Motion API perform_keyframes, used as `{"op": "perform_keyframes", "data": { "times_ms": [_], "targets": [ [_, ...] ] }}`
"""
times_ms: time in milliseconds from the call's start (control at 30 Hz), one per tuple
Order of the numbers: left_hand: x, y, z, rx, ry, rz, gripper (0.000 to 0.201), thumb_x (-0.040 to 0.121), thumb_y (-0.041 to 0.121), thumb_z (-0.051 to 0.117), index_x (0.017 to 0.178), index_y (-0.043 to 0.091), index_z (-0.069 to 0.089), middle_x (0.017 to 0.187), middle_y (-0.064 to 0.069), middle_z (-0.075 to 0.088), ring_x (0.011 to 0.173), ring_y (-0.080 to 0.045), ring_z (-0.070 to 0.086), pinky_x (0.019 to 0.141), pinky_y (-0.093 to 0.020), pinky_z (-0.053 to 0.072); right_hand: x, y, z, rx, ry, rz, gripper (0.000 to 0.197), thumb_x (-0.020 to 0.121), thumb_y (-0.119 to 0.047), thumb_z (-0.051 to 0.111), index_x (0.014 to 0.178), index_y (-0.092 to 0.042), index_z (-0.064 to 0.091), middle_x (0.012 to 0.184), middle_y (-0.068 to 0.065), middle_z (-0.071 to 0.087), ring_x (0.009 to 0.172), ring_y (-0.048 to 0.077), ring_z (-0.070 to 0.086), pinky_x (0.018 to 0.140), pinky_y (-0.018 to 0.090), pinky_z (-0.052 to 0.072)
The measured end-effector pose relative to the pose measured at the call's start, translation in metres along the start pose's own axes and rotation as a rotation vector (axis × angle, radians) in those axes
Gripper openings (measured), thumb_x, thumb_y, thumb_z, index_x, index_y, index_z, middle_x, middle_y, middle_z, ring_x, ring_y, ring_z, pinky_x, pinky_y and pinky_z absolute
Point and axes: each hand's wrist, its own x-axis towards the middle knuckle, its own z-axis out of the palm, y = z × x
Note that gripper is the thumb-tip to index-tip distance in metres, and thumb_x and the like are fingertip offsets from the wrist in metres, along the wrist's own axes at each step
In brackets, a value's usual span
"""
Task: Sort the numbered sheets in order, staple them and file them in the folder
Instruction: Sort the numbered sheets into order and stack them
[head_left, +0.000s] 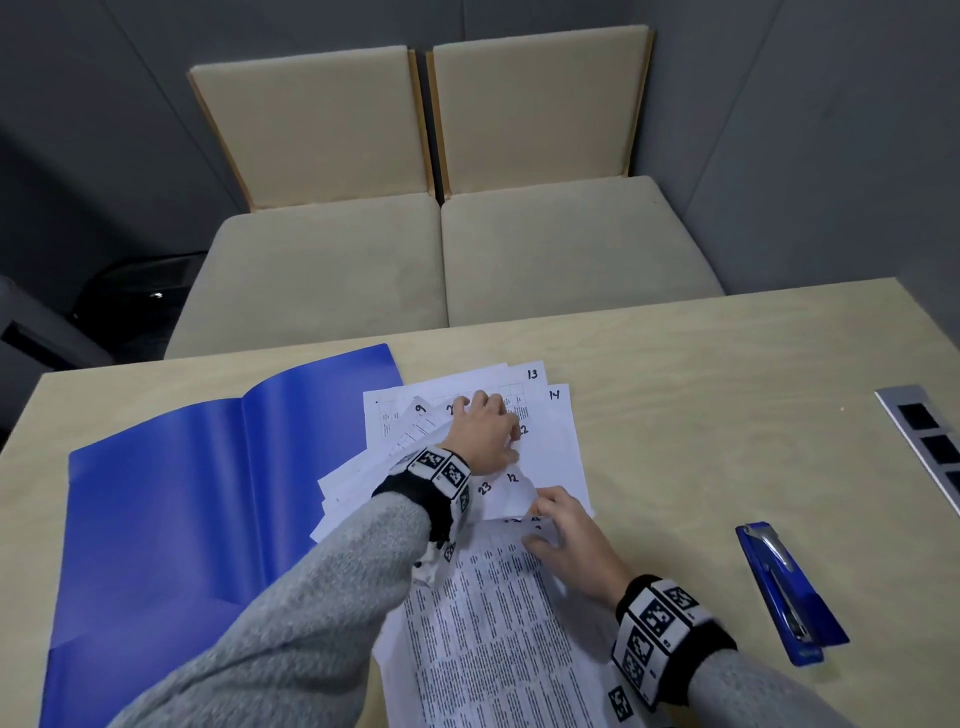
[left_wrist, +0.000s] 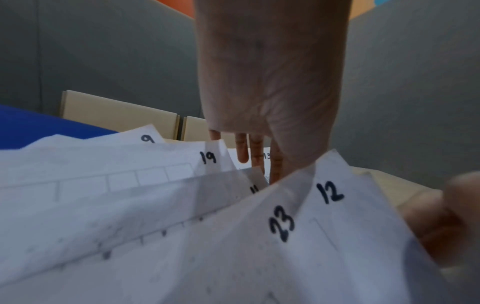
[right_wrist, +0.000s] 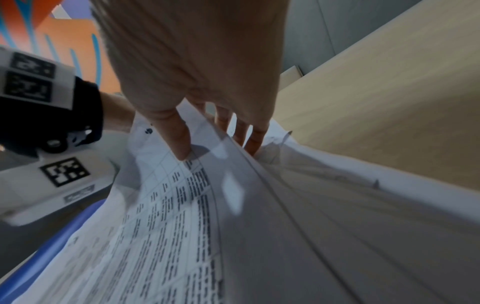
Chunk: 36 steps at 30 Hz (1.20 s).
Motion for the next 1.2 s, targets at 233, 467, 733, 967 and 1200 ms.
{"op": "perform_keyframes", "data": {
  "times_ms": [233,467,733,967,1200],
  "targets": [
    [-0.001,0.001,-0.006,-0.144,0.055,0.069,0.014,0.082,0.030,0.061,0.094,0.022,0.064,0.107,-0.002,0.052,0.111,-0.026,0.040,0.092,-0.040,0.024,-0.004,0.000,0.001,-0.001,0.026,-0.026,0.012,0.085,-0.011,0.061,0.096,-0.007,0.057,0.107,-0.005,0.045,0.103,0.015,0.044,0.080,0.013,0.031],
    [-0.047,-0.003,-0.005,0.043,0.416,0.331,0.013,0.086,0.019,0.037,0.084,0.017,0.050,0.066,0.002,0.059,0.064,-0.022,0.054,0.081,-0.035,0.032,-0.006,-0.001,-0.001,0.083,0.066,-0.032,0.018,0.081,-0.009,0.062,0.085,-0.023,0.051,0.102,-0.009,0.045,0.105,0.018,0.050,0.089,0.025,0.039],
    [-0.058,0.005,-0.054,-0.237,0.217,-0.088,0.013,0.084,0.025,0.054,0.071,0.025,0.056,0.079,0.003,0.070,0.081,-0.021,0.061,0.096,-0.034,0.027,-0.016,-0.015,-0.006,0.137,0.051,-0.082,0.018,0.080,-0.021,0.055,0.091,-0.034,0.049,0.106,-0.008,0.047,0.108,0.016,0.049,0.091,0.024,0.038],
    [-0.072,0.000,-0.098,0.041,0.584,0.038,0.012,0.085,0.019,0.053,0.077,0.019,0.061,0.065,0.004,0.064,0.067,-0.020,0.060,0.098,-0.036,0.022,-0.022,-0.024,-0.009,0.106,0.107,-0.129,0.006,0.084,-0.023,0.057,0.090,-0.025,0.058,0.104,-0.007,0.048,0.104,0.016,0.049,0.089,0.025,0.037],
    [-0.109,-0.026,-0.165,0.018,0.974,0.114,0.030,0.079,-0.006,0.056,0.102,0.013,0.055,0.084,-0.006,0.067,0.056,-0.027,0.060,0.043,-0.031,0.042,-0.026,-0.021,-0.007,0.035,0.172,-0.090,0.007,0.085,-0.021,0.067,0.082,-0.027,0.062,0.141,-0.009,0.037,0.134,0.005,0.016,0.111,0.033,0.019]
  ]
}}
